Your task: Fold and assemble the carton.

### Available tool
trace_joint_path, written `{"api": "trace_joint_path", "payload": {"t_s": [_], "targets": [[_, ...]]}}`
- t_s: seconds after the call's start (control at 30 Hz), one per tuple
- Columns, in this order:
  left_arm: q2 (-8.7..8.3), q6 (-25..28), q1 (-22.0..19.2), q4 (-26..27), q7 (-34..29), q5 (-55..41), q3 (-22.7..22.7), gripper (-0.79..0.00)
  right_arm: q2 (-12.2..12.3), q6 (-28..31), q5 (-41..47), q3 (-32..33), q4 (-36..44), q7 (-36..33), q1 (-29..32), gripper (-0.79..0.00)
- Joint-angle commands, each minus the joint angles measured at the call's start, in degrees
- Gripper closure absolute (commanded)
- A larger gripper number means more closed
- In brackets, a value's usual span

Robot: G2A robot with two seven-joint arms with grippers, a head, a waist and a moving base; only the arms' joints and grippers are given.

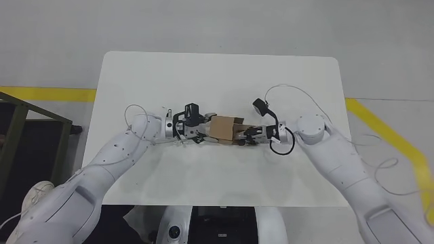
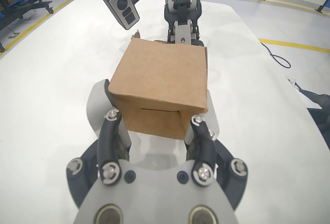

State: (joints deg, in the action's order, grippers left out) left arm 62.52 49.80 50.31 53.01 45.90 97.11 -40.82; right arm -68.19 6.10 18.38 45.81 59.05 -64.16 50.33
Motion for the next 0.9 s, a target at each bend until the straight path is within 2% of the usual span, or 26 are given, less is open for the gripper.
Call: {"api": "trace_joint_path", "payload": {"t_s": [0.0, 0.37, 0.6, 0.87], "targets": [[-0.01, 0.0, 0.1, 0.2, -0.1, -0.2, 0.0, -0.385, -0.6, 1.1, 1.2, -0.5, -0.9, 0.2, -0.5, 0.0], [-0.01, 0.2, 0.3, 0.2, -1.1, -1.3, -0.4, -0.385, -3.4, 5.0, 5.0, -3.4, -8.8, -2.4, -4.0, 0.0], [-0.11, 0.2, 0.6, 0.2, -1.1, -1.4, -0.6, -0.385, -1.4, 7.1, 4.1, 1.6, -10.5, -1.4, -3.4, 0.0], [-0.41, 0.3, 1.1, 1.1, -0.7, -1.0, -0.9, -0.388, 0.6, 5.9, 0.2, 6.6, -6.5, 6.6, -1.8, 0.0]]}}
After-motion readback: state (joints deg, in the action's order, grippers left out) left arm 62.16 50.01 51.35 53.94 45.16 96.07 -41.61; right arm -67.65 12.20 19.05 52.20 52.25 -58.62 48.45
